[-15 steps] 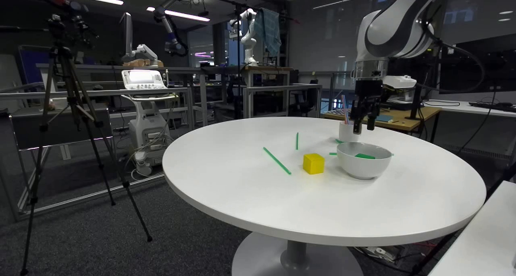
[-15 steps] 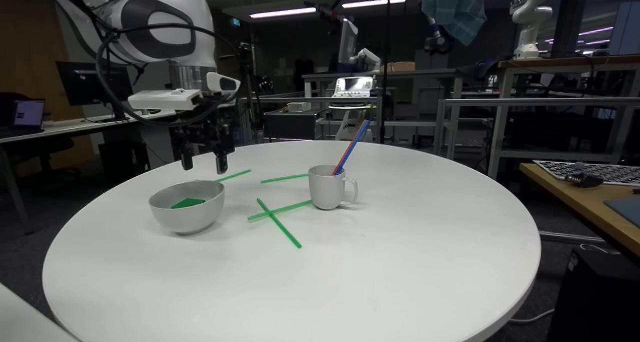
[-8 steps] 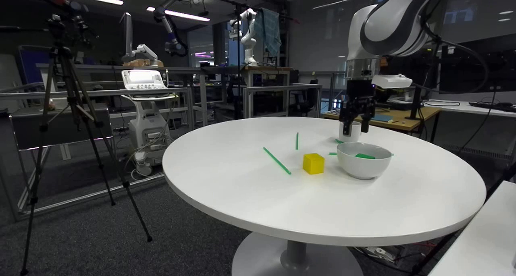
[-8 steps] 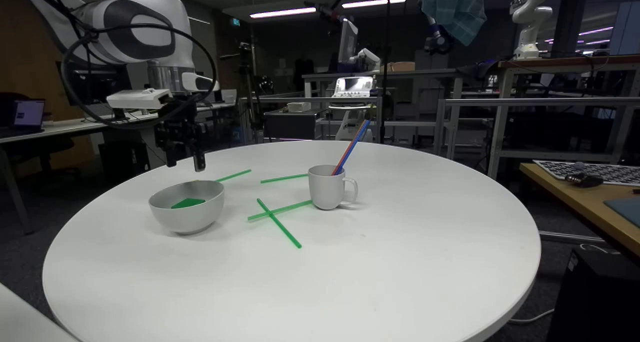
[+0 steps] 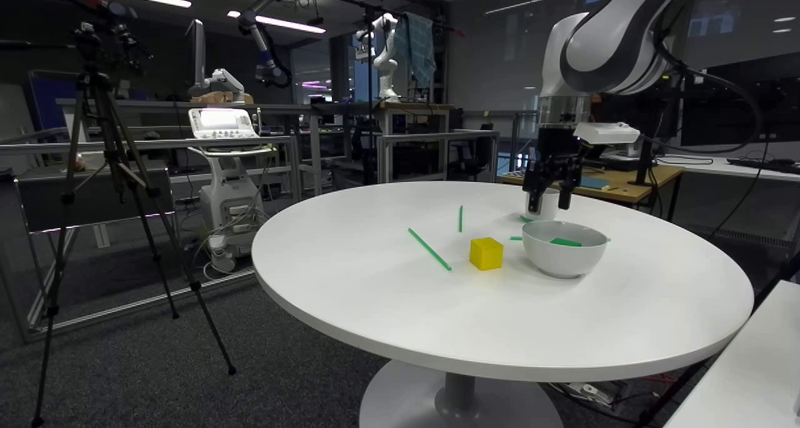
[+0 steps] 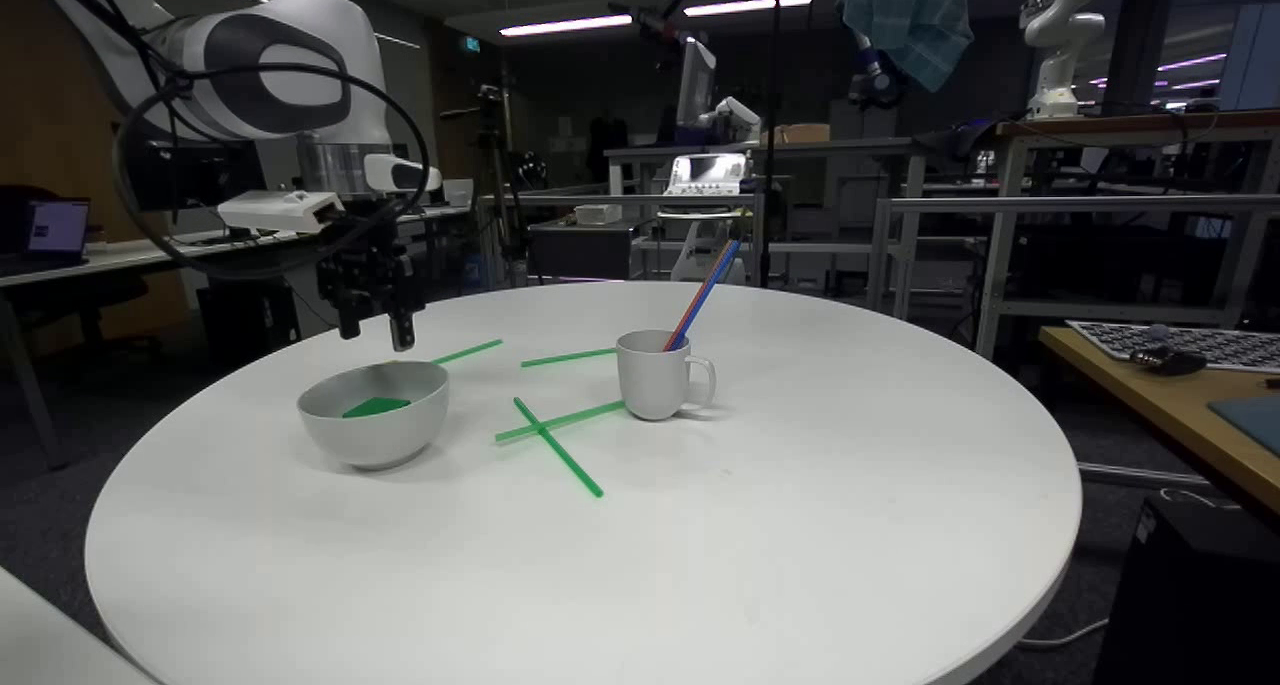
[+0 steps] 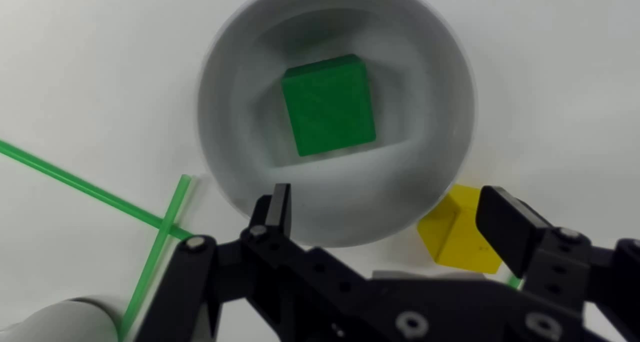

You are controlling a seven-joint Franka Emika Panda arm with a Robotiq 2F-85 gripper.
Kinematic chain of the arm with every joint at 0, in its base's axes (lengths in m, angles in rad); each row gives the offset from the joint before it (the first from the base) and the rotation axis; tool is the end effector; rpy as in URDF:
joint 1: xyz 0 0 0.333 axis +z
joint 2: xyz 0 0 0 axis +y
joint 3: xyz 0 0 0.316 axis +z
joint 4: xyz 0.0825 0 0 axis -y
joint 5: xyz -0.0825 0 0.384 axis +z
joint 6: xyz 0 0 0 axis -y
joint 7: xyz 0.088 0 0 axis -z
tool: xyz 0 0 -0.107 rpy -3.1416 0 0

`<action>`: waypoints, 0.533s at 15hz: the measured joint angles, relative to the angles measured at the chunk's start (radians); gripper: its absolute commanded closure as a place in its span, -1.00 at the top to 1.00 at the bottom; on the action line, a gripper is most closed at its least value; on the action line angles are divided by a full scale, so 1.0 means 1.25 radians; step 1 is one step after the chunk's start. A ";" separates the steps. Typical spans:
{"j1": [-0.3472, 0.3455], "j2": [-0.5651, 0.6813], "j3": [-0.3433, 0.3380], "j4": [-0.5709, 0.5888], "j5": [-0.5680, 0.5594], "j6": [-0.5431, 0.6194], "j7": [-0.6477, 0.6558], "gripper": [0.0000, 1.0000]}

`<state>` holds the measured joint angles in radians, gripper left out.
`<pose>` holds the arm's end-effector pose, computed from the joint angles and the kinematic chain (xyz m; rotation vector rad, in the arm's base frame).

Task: Remove the green block from the bowl and put it on the table

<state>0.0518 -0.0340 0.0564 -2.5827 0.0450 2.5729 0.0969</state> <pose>0.4427 0.0472 0.2744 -3.1160 0.0410 -0.0338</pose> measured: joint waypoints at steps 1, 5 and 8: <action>0.000 0.000 -0.002 -0.006 0.009 0.008 0.000 1.00; -0.001 0.004 -0.008 -0.036 0.042 0.048 -0.001 1.00; -0.002 0.018 -0.015 -0.047 0.048 0.082 -0.002 1.00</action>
<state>0.0495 -0.0116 0.0376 -2.6412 0.1049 2.6753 0.0947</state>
